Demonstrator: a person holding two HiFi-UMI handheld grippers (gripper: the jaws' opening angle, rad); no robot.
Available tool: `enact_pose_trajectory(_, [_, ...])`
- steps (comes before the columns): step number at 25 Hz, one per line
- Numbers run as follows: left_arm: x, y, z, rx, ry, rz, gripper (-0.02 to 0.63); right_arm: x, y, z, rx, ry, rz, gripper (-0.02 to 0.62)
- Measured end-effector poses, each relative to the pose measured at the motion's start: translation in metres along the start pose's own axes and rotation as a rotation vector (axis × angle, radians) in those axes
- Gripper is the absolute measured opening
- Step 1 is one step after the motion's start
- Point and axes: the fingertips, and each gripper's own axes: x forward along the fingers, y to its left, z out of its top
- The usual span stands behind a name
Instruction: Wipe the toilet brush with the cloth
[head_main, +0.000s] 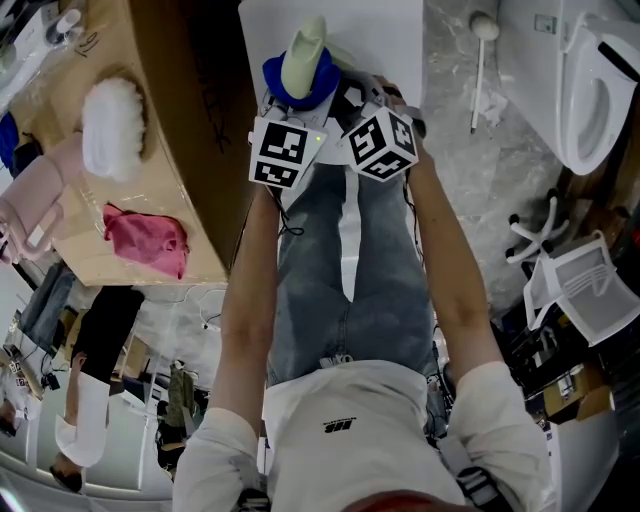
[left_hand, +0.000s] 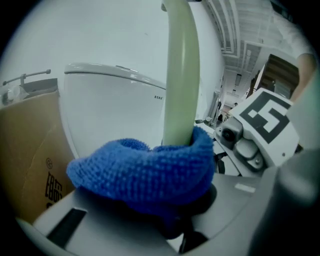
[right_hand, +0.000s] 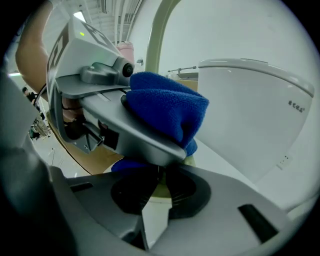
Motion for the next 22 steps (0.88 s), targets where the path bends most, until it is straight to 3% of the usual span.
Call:
enact_pose_trajectory(6, [-0.009,-0.001,0.009,0.025,0.029,0.009,0.087,0.001,0.0,0.001,0.001,0.01,0.004,0.049])
enact_pose_trajectory(22, [-0.067,-0.008,0.096,0.058,-0.09,-0.005,0.089,0.001,0.001,0.002,0.002,0.032,0.009,0.049])
